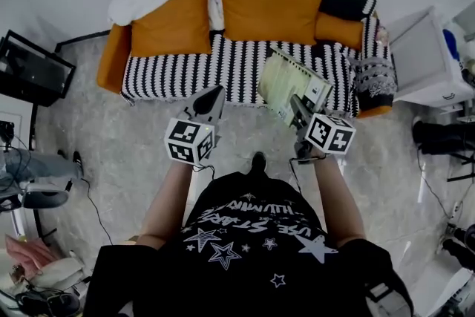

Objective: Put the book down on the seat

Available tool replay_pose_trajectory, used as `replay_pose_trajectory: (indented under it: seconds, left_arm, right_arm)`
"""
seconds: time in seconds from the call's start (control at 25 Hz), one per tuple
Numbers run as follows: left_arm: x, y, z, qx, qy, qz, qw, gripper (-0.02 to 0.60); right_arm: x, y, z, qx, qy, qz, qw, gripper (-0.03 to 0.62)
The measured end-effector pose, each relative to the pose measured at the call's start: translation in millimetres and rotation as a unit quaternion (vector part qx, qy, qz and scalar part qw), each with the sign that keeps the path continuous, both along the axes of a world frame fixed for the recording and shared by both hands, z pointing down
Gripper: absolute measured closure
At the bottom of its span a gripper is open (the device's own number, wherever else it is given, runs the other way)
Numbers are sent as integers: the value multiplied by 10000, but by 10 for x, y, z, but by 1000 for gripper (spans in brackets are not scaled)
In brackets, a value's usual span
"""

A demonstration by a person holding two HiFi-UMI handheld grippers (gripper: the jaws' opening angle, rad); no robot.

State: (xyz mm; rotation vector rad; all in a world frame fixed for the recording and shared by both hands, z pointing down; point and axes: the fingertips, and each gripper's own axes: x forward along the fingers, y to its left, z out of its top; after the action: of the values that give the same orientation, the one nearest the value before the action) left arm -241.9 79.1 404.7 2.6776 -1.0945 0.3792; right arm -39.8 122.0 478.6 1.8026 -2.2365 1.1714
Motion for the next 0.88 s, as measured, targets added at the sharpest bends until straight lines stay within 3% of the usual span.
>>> replay_pose_trajectory:
  seconds: [0.44, 0.88]
  left_arm:
    - [467, -278, 31, -64, -133, 21, 9999, 574]
    - [1004, -840, 222, -247, -44, 558, 9981, 574]
  right_arm:
    - [485, -233, 86, -94, -133, 151, 9998, 419]
    - [818, -511, 184, -302, -41, 541, 9981, 419]
